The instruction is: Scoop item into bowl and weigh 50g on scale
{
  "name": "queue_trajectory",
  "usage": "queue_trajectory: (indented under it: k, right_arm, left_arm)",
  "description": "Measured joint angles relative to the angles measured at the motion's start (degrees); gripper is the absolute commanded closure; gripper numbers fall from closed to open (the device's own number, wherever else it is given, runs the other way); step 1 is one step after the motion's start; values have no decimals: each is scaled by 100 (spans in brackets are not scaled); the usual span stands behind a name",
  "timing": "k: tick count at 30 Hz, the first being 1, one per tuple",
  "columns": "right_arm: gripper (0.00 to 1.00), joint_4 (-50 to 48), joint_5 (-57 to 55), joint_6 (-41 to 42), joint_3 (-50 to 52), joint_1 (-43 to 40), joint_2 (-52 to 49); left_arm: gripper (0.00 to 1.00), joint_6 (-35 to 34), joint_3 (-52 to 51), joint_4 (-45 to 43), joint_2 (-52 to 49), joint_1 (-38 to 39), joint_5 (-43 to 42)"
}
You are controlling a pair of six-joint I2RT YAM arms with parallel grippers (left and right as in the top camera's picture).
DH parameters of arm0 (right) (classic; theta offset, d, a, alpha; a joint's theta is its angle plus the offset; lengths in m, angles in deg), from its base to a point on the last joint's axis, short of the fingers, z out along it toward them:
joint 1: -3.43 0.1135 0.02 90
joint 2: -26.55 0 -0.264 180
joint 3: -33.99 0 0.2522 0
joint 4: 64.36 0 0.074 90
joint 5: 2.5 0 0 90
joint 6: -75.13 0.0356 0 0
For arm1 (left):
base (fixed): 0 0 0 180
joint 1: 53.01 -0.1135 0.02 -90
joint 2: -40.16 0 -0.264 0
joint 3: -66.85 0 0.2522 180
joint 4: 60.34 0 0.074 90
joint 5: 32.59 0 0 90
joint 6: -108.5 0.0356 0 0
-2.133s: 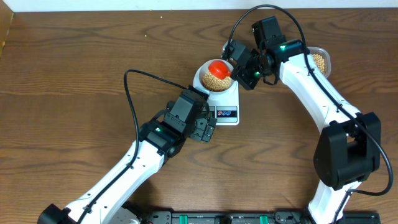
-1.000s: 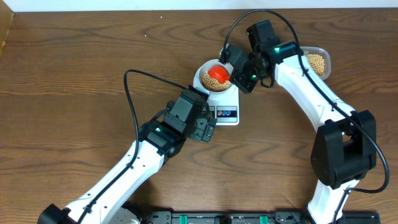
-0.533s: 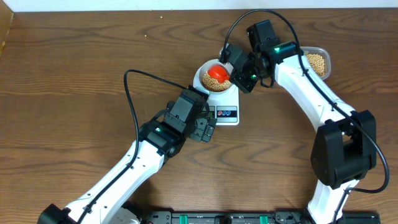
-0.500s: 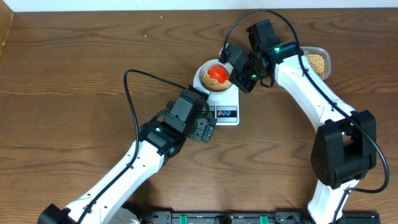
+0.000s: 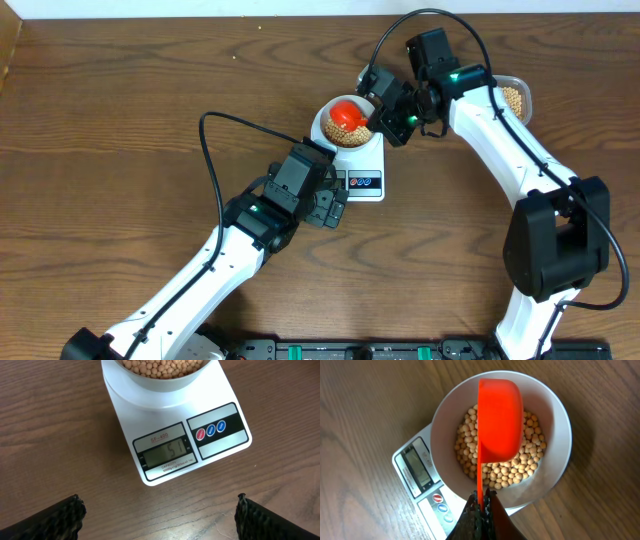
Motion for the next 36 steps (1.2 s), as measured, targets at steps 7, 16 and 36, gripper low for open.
queue_trajectory:
  k: [7,16,36]
  right_arm:
    - [99,-2,223,85,0,-142,0]
    - [99,-4,396,186,0,-284,72]
    - [99,-33,492,328,0,-284,387]
  left_arm:
    - [2,0,0,0,0,0,0]
    - [2,2,0,0,0,0,0]
    - [2,0,0,0,0,0,0]
